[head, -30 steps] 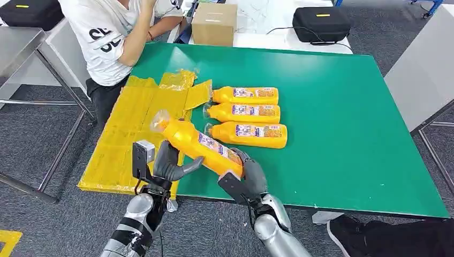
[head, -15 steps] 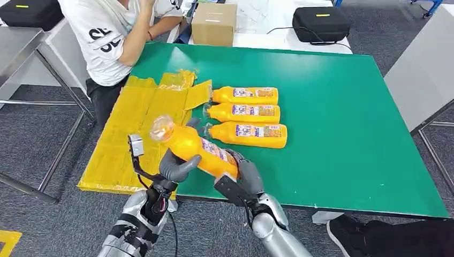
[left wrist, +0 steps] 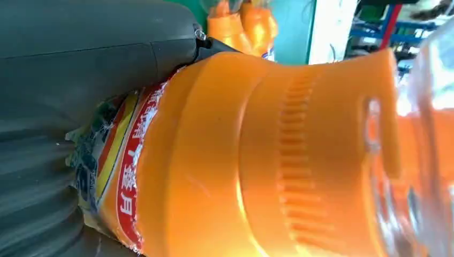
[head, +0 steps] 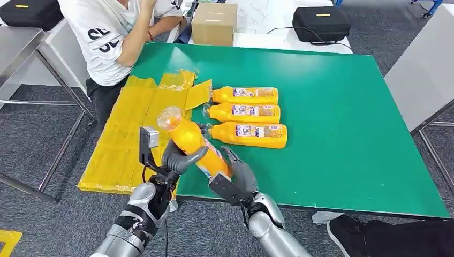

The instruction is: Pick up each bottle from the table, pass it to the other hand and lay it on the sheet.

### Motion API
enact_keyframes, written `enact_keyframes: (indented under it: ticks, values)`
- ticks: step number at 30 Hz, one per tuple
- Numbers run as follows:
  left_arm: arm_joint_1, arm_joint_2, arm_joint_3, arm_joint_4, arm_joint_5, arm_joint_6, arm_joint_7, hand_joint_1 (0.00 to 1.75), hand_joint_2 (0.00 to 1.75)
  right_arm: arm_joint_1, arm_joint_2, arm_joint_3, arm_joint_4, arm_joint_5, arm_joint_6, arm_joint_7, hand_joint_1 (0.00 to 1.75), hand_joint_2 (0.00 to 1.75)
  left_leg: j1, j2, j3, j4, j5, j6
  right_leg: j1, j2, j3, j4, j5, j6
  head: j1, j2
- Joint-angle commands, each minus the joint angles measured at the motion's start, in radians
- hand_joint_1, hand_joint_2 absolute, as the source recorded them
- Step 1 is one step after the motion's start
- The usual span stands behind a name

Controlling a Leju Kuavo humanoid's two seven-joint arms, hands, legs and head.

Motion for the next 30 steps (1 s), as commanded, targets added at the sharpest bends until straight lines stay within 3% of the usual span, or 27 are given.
enact_keyframes:
  ticks: [1,7,12,16,21,27,30]
  values:
    - [-0.018,0.035,-0.014,0.025,-0.114,0.135,-0.036,1.75,1.75,-0.023,-0.016,-0.012,-0.013,-0.036,-0.023,0.009,0.0,1.75,0.0,0.001,0.005,-0.001,-0.002,-0.001,0.0,0.001,0.005,0.0,-0.002,-0.001,0.0,0.0]
    - [-0.004,0.052,0.015,-0.029,-0.196,0.234,-0.077,1.75,1.75,0.002,-0.02,-0.067,-0.086,-0.082,-0.033,0.009,0.0,1.75,0.001,0.0,0.006,0.0,-0.003,-0.001,0.001,0.0,0.005,0.0,-0.003,-0.002,0.0,0.0]
    - [-0.054,0.129,0.037,-0.069,-0.38,0.353,-0.1,1.75,1.75,0.025,-0.013,-0.128,-0.182,-0.169,-0.01,-0.022,0.0,1.75,0.001,0.002,0.003,0.0,-0.002,-0.001,0.001,0.002,0.002,0.0,-0.001,-0.001,0.0,0.0]
    - [-0.076,0.149,0.079,-0.087,-0.479,0.351,-0.082,1.75,1.75,0.037,-0.007,-0.148,-0.211,-0.193,0.011,-0.023,0.0,1.75,0.001,0.001,0.002,0.0,-0.001,-0.001,0.001,0.001,0.001,0.0,-0.001,-0.001,-0.001,0.0]
    - [-0.172,0.267,0.076,-0.024,-0.754,0.37,-0.027,1.75,1.75,0.061,-0.005,-0.176,-0.247,-0.222,0.029,-0.038,0.0,1.75,0.001,0.001,0.003,0.0,-0.001,-0.001,0.001,0.001,0.003,0.001,-0.001,-0.002,0.0,0.0]
    - [-0.18,0.253,0.121,0.002,-0.784,0.351,-0.051,1.75,1.75,0.065,-0.003,-0.183,-0.25,-0.223,0.035,-0.04,0.0,1.75,0.001,0.001,0.003,0.0,-0.001,-0.001,0.001,0.001,0.003,0.0,-0.001,-0.001,0.0,0.0]
    - [-0.207,0.297,0.069,0.048,-0.929,0.371,-0.017,1.75,1.75,0.064,0.002,-0.191,-0.243,-0.232,0.044,-0.043,0.0,1.75,0.001,0.0,0.005,0.0,-0.002,-0.001,0.001,0.0,0.004,0.0,-0.002,-0.001,0.0,0.0]
